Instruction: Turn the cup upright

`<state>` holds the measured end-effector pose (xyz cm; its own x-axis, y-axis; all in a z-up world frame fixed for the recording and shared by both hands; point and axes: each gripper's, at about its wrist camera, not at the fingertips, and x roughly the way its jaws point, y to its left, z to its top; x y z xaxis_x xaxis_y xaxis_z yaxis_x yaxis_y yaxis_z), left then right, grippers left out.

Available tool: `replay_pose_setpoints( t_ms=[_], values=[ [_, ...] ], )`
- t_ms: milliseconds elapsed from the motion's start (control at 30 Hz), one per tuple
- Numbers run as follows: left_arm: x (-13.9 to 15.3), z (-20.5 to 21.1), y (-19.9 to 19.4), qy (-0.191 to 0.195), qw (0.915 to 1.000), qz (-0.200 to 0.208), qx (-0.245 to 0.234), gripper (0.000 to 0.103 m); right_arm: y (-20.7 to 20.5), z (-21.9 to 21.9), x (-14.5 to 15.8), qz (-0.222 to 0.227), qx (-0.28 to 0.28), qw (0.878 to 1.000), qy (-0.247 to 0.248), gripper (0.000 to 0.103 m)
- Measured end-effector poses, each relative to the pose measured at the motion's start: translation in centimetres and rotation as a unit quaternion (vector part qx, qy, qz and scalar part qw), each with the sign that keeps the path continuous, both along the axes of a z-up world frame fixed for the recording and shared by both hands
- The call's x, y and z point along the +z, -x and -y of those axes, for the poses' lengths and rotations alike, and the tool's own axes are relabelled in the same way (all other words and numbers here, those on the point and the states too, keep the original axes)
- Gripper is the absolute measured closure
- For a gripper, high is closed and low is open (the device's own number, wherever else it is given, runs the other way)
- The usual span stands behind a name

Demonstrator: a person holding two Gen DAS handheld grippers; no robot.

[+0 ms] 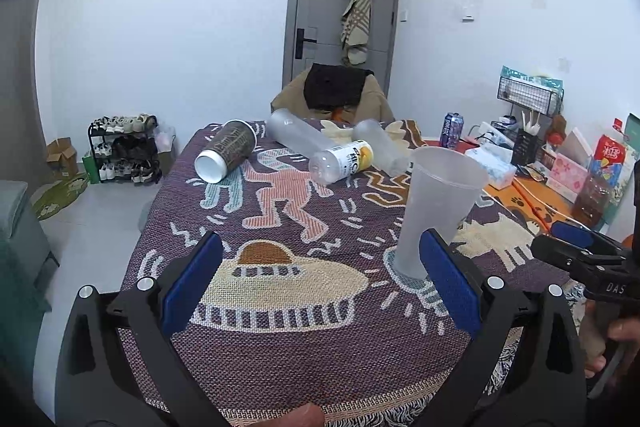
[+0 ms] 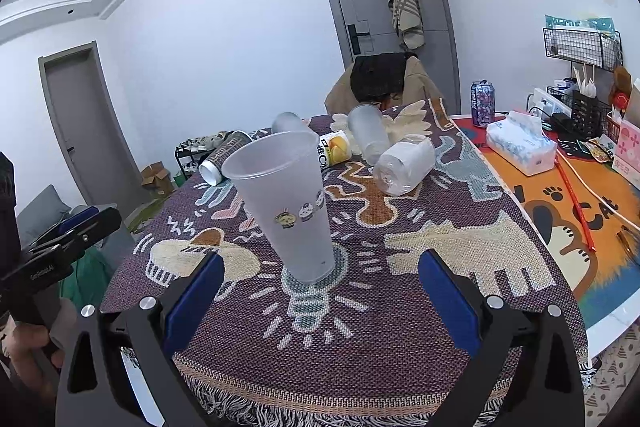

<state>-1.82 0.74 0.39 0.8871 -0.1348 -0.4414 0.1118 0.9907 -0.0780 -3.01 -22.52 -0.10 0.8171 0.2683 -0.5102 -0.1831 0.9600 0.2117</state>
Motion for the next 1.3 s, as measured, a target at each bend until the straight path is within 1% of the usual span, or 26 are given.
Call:
replay_pose_setpoints(
  t_ms=[733, 1300],
  values=[
    [-0.2, 0.5, 0.7, -0.004, 0.9998, 0.015, 0.011, 0.005, 1.2, 0.4, -0.3, 0.009, 0.005, 1.000, 0.001, 0.008],
    [-0.4, 0.5, 0.6, 0.000, 0.9998, 0.013, 0.013, 0.005, 1.4, 0.5, -0.1, 0.011, 0.009, 1.000, -0.001, 0.008]
  ],
)
